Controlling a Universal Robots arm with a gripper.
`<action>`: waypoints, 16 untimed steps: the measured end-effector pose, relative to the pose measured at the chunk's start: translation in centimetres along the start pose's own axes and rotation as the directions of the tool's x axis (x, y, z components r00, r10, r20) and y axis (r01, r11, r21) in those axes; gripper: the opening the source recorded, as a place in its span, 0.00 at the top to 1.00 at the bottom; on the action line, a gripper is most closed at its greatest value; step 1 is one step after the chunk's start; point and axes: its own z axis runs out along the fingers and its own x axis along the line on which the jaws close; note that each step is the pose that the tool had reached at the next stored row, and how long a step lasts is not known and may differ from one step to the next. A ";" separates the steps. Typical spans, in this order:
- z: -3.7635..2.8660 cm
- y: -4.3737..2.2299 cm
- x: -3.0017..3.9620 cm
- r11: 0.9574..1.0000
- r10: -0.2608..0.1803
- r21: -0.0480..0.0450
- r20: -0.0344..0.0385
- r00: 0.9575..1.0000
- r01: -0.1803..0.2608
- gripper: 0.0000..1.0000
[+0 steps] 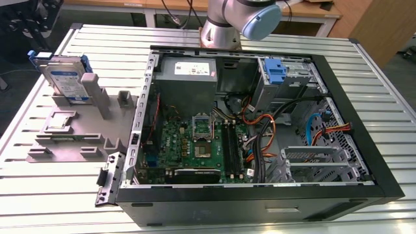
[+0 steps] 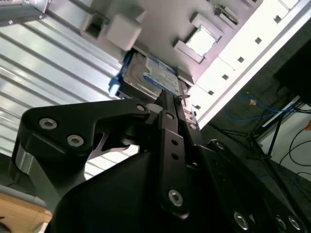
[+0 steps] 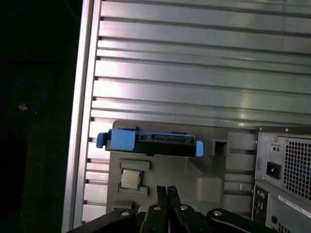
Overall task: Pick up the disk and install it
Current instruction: 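Reach for the disk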
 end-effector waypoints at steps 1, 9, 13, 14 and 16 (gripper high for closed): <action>0.05 0.20 0.44 1.000 0.000 0.000 0.000 1.000 0.000 0.85; 0.37 1.26 2.44 0.999 -0.032 0.000 -0.001 0.999 0.032 0.85; 0.43 1.27 2.44 0.995 -0.105 -0.001 -0.004 0.995 0.105 0.85; 0.44 1.26 2.44 0.992 -0.123 -0.001 -0.005 0.992 0.123 0.85; 0.48 1.26 2.44 0.987 -0.158 -0.002 -0.007 0.987 0.158 0.85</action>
